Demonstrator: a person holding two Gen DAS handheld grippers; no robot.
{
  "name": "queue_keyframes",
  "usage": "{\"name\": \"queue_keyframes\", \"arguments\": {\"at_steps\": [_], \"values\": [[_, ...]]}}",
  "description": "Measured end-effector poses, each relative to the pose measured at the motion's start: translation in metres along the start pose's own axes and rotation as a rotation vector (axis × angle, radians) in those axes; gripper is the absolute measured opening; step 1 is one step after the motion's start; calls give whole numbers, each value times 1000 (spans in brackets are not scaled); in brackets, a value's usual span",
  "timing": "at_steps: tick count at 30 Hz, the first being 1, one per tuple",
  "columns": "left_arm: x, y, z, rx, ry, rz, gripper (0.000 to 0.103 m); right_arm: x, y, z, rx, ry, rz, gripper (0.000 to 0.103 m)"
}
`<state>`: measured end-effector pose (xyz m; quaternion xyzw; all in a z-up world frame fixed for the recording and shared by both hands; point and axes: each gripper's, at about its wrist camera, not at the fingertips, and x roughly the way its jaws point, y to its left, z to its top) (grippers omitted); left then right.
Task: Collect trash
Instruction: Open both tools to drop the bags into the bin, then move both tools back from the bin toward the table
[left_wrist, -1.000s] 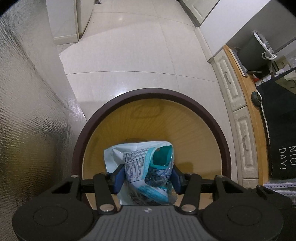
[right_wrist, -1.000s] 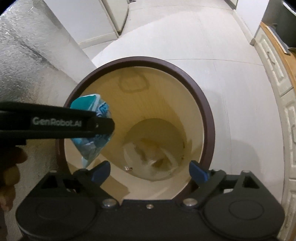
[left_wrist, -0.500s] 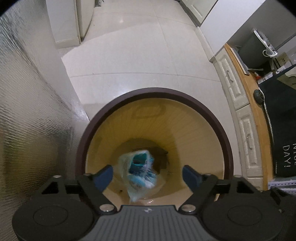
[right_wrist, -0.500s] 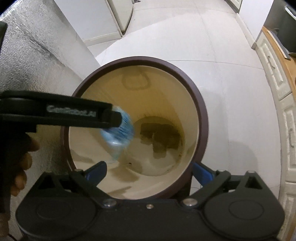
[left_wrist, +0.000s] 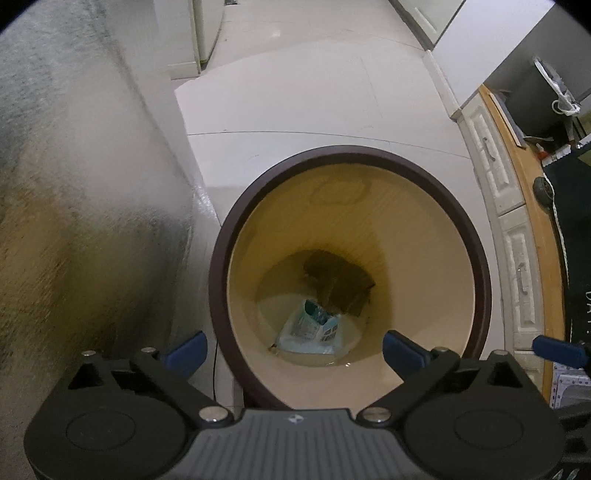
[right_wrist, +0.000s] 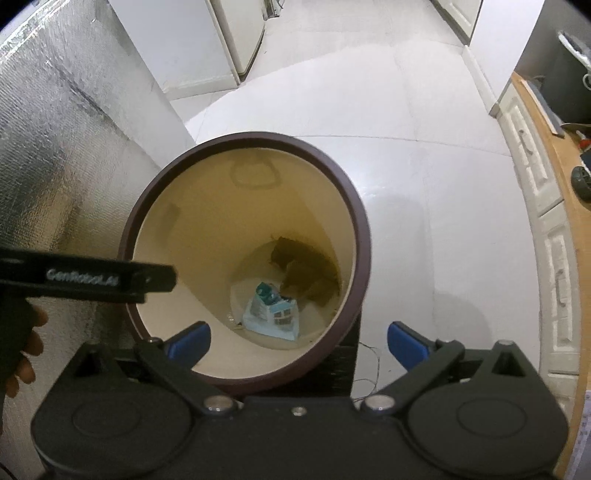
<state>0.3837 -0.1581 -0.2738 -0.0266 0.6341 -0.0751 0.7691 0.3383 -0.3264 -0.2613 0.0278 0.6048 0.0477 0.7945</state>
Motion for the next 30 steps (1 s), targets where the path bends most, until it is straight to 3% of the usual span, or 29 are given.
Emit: {"name": "queue_keyframes", "arguments": {"at_steps": [11,30], "values": [[-50,-1,-22,2,-63,-15,103,-52,-5,-6,-1,-91,-19,103],[-210,-15,-43,59,-207,-10,103,-193,1,-17,39,-223,-58,103]]}}
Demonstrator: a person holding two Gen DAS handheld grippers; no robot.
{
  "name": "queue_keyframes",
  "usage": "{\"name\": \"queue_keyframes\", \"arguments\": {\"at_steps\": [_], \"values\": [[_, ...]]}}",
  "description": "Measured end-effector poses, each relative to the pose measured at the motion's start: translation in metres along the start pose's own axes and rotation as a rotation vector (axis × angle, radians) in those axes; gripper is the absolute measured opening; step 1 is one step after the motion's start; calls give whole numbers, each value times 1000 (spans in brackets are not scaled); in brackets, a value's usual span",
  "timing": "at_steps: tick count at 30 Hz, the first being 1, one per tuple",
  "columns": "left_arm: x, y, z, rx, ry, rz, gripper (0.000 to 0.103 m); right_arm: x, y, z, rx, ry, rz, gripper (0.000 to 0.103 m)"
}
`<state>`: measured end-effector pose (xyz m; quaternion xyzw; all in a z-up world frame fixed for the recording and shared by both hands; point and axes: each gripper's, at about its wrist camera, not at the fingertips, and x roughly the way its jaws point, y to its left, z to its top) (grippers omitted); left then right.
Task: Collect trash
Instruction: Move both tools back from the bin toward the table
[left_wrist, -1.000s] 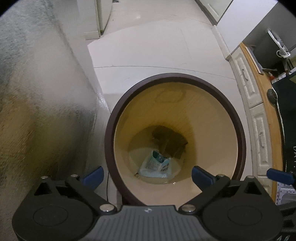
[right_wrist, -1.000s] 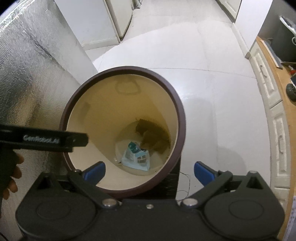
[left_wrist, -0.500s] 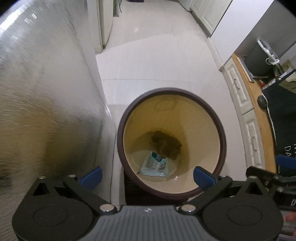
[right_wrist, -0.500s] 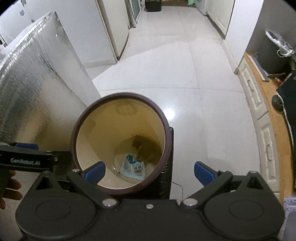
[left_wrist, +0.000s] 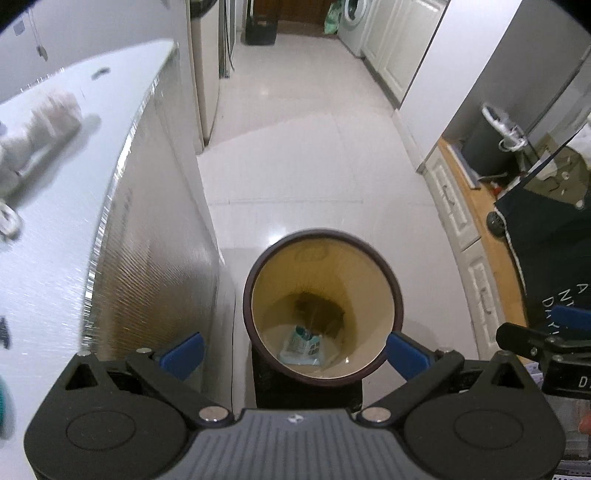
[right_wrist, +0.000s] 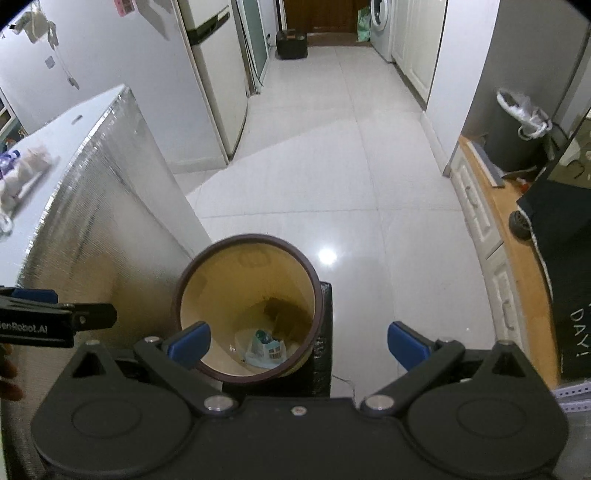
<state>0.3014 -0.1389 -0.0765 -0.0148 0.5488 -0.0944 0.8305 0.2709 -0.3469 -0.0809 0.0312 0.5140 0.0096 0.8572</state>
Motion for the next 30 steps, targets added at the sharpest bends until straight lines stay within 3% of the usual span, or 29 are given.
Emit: {"name": "queue_keyframes", "arguments": {"at_steps": [14,30], "values": [[-100,28,-4,-23,-128,0,103,-84,29,20,-45,-115,26,103],[-190,104,-24,-171,-276,73,103,-132,123,40,-235,-236,157,103]]}}
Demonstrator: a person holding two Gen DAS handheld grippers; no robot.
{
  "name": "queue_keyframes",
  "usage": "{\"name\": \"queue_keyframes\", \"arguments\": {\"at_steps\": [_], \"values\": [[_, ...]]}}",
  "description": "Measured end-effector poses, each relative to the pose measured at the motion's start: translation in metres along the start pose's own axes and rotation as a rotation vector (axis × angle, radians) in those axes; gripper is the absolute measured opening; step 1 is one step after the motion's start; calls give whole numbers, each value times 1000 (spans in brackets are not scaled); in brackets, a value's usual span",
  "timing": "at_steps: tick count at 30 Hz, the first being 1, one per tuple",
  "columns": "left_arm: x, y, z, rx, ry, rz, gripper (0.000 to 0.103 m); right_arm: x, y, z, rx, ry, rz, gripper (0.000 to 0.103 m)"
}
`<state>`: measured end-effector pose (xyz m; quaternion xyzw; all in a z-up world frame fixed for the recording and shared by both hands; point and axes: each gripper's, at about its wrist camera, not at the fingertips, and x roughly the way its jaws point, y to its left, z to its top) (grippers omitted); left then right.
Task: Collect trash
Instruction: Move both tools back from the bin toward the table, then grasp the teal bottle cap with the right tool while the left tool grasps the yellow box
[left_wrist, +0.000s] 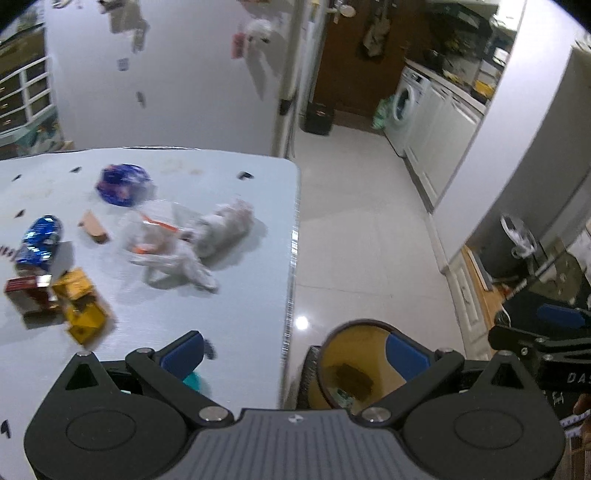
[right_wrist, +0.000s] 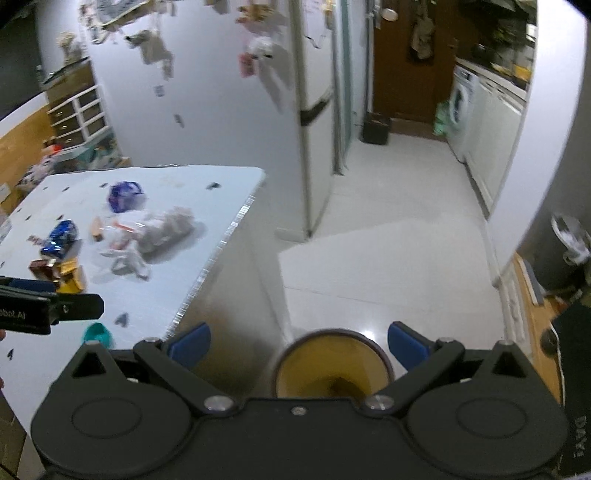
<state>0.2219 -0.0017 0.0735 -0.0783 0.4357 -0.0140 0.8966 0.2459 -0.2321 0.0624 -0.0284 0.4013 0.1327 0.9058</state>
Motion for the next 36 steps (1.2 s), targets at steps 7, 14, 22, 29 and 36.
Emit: {"name": "queue_keyframes", "arguments": {"at_steps": [7,14,22,29,36], "values": [[-25,49,9,-64,-58,59,103,12,51,22,-67,-54,75,103],[-37,106,16,-137,-100,127,103,31,103,33,-144,-141,154,103],[-28,176,19,-243,-88,200,103,73,158,31,-198,-135,213,103],[0,225,16,-344,-26,187,103,112,197,3,-265,-121,256,103],[33,253,16,-490,2,159,103,138,218,-27,-352,-52,349,103]]}}
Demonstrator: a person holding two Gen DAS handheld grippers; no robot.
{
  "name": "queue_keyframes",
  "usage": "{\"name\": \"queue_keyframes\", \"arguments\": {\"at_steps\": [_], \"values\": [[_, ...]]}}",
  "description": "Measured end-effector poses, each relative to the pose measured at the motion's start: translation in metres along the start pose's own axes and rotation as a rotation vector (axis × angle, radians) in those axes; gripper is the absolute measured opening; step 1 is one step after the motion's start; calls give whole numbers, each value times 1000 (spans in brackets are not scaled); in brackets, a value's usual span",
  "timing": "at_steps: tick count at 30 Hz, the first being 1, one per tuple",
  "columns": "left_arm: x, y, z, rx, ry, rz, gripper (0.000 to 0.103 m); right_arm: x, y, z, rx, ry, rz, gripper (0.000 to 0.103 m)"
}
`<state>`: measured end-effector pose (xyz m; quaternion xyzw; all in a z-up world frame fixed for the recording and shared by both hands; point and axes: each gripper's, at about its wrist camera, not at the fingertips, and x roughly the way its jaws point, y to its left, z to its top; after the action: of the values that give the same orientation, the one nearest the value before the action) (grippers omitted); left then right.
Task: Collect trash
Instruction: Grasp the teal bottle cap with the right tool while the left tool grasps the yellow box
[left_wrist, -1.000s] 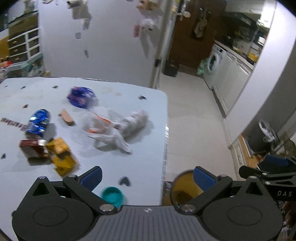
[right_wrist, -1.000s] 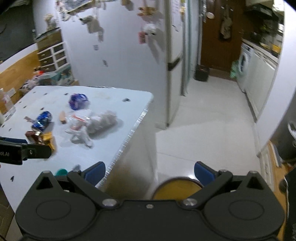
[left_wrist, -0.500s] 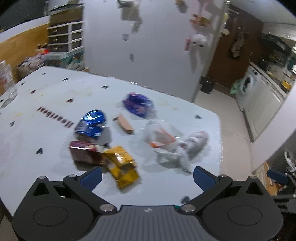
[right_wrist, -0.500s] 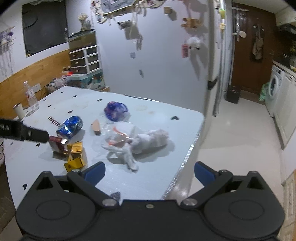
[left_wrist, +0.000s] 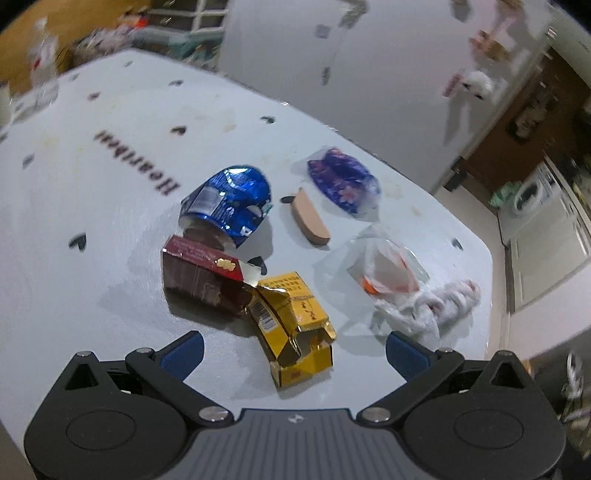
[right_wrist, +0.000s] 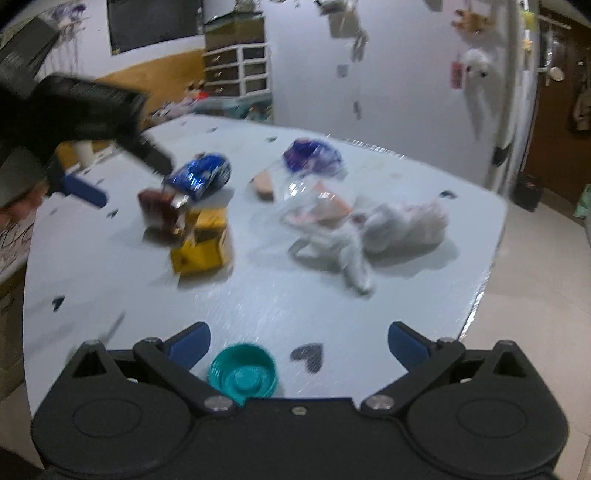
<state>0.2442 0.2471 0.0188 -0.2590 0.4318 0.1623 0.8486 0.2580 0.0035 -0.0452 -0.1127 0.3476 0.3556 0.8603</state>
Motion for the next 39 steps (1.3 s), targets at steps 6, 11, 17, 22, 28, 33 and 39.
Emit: {"name": "queue_keyframes", "arguments": {"at_steps": [6,11,17,22,28,33,39], "values": [[39,3,10,-125,69,-7,103,15,7,-19,-86,44,60,103],[71,8,13,-249,110,35,103,21,16,-30,-155,68,81,103],[92,1,13,-255,134,77,100,28,17,-30,-156,100,108,91],[100,-8,13,-209,136,130,93,31,17,-30,-157,95,109,82],[102,-8,10,-183,134,148,89,30,20,-25,-177,90,126,58],[101,-8,9,-175,117,158,79,30,23,-20,-143,111,169,50],[96,-4,9,-150,96,137,65,31,28,-19,-145,144,145,50]]}}
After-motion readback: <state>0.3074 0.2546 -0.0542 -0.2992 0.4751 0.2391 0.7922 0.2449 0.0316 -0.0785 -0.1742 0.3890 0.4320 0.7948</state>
